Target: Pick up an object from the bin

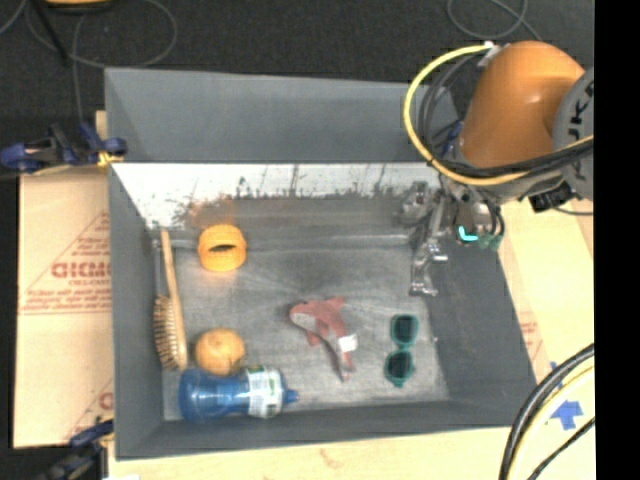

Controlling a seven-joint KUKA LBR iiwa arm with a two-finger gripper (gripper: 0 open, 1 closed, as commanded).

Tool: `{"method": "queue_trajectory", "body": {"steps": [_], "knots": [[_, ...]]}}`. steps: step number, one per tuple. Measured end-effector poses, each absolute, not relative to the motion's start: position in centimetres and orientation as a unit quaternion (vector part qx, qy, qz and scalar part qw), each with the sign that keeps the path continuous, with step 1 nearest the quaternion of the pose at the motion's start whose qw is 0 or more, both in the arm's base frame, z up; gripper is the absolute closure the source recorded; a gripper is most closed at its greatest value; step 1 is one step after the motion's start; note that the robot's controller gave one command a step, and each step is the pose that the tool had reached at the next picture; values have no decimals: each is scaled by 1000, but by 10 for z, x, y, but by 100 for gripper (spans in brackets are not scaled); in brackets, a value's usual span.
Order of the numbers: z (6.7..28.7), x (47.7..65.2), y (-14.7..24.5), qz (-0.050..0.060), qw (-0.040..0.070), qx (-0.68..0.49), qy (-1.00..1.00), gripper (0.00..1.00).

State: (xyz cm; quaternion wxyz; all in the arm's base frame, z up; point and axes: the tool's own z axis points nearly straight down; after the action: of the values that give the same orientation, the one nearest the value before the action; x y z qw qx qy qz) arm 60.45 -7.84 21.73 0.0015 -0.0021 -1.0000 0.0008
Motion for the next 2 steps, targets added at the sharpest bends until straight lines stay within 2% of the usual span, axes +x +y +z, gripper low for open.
{"method": "queue_trajectory", "body": {"steps": [1,2], "knots": [[222,606,-79,2,-2,-2,-1000,0],[169,569,-60,0,-5,-16,-1000,0]]}}
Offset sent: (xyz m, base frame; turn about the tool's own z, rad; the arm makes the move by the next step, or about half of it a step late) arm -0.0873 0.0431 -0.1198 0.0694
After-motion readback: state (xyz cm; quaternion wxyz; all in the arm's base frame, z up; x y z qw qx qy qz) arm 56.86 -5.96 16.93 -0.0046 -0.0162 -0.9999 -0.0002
